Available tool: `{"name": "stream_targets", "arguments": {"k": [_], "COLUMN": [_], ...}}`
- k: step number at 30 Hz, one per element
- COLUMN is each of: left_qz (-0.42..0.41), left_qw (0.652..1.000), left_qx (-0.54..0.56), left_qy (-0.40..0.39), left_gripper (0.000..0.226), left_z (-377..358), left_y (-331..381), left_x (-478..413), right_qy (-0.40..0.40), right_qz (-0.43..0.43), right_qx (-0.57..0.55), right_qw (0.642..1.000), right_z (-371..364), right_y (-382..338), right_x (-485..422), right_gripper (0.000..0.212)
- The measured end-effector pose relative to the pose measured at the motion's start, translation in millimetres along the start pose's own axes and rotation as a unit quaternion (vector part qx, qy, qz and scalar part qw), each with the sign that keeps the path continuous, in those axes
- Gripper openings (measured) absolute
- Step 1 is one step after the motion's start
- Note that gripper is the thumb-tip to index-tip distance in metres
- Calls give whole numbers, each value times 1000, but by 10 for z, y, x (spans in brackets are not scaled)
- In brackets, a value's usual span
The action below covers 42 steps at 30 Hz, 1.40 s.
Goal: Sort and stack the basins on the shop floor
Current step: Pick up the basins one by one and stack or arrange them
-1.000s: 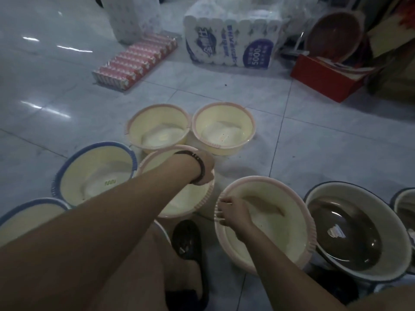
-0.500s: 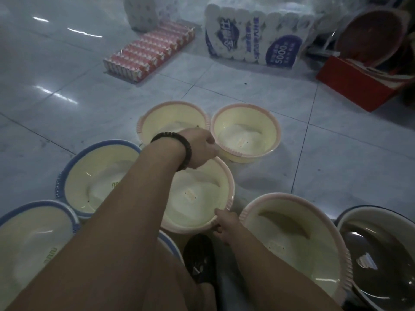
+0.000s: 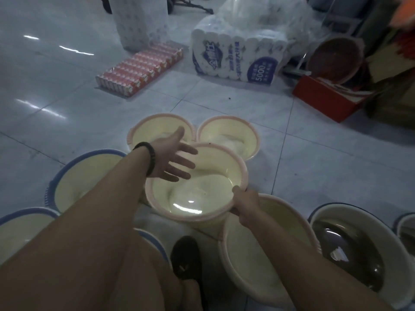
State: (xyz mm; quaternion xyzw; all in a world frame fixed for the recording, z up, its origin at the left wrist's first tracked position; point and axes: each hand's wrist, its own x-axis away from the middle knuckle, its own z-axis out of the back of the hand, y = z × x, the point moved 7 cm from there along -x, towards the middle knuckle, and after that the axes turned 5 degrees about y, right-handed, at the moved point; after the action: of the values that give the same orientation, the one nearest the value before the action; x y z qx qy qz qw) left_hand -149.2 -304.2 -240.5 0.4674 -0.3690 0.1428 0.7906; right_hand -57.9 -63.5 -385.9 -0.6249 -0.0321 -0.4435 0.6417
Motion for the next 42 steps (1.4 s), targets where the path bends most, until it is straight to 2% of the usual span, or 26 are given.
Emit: {"name": "stream_targets", "arguments": {"k": [1, 2, 4, 5, 6, 9, 11, 14, 18, 23, 32, 42], "left_qz": [0, -7, -36, -53, -61, -93, -118, -97, -80, -75, -12, 32], "left_qw": [999, 990, 925, 901, 896, 922, 947, 971, 970, 972, 965, 955], "left_qx": [-24, -109, -333, -380, -381, -282, -198, -83, -84, -97, -114, -149], "left_qy": [37, 89, 178, 202, 219, 249, 225, 202, 214, 199, 236, 253], "left_gripper": [74, 68, 65, 70, 76, 82, 78, 61, 50, 49, 48, 38], "left_z": [8, 4, -119, -241, -363, -724, -1026, -1482, -1950, -2373, -2514, -2580], "left_y": [-45, -67, -95, -98, -102, -51, -7, -166, -452, -747, -1136, -1267], "left_x": [-3, -1, 0, 31, 76, 148, 144, 165, 157, 56, -333, -646], "right_qy": [1, 6, 22, 27, 31, 74, 103, 109, 122, 173, 148, 135], "right_qz": [5, 12, 39, 59, 79, 114, 123, 97, 94, 91, 35, -22], "right_qx": [-15, -21, -32, -32, -26, -1, 7, 3, -45, 12, 81, 206], "right_qw": [1000, 1000, 998, 997, 996, 991, 987, 989, 987, 981, 985, 969], "right_z": [174, 374, 796, 1009, 1217, 1861, 2257, 2677, 3066, 3359, 3187, 2991], "right_y": [-96, -192, -361, -423, -468, -490, -422, -117, 368, 847, 1213, 1471], "right_x": [-7, -7, 24, 56, 95, 224, 291, 338, 349, 260, 0, -313], "right_gripper": [4, 12, 17, 15, 13, 13, 13, 21, 17, 8, 22, 23]}}
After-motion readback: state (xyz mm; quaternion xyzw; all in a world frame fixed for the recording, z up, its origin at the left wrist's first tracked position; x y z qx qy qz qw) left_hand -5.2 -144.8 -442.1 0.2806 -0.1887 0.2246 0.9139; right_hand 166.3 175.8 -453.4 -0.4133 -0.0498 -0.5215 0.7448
